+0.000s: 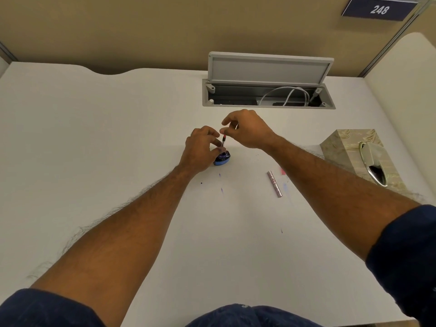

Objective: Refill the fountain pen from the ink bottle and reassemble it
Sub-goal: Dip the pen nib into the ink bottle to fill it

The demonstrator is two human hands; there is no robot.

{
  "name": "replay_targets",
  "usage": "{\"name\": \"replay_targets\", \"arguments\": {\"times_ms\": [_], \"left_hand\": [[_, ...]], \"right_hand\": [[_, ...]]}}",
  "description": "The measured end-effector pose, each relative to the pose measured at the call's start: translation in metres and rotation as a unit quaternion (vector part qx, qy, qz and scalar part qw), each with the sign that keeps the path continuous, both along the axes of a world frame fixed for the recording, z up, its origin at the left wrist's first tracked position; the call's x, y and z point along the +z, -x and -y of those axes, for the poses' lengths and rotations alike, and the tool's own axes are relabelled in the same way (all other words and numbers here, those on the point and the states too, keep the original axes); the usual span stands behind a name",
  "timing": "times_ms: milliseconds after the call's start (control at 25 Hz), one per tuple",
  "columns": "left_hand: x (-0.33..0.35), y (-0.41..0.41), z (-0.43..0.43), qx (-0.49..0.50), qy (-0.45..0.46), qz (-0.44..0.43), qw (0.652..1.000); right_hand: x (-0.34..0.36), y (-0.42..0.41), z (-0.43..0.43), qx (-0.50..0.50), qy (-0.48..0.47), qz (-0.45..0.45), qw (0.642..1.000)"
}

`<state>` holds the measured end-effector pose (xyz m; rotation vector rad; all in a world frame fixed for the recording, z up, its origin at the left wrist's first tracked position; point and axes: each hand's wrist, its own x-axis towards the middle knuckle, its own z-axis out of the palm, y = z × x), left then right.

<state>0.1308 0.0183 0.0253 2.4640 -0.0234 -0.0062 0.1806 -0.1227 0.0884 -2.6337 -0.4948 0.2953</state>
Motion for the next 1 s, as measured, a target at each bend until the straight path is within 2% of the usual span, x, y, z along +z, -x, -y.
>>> {"name": "replay_targets", "arguments": {"times_ms": [200, 480, 800, 920, 1000], "left_hand": [[-0.003, -0.001, 0.002, 0.007, -0.01, -0.004, 1.0], [-0.004, 0.001, 0.003, 0.0, -0.001, 0.013, 1.0], [-0.004, 0.001, 0.006, 0.016, 0.003, 0.014, 1.0], [-0.005, 0.002, 0.006, 0.009, -0.005, 0.008, 1.0], [-0.006, 0.002, 0.005, 0.018, 0.001, 0.009, 1.0]], "right_hand": [[-0.001, -0.003, 0.001, -0.017, 0.028, 0.004, 0.999], [0.004, -0.005, -0.001, 0.036, 0.072, 0.01, 0.997], [0.007, 0.0, -0.003, 0.055, 0.187, 0.106, 0.975], [0.01, 0.001, -0.003, 0.058, 0.19, 0.08, 0.977], [0.013, -0.001, -0.002, 0.062, 0.148, 0.04, 0.986]]}}
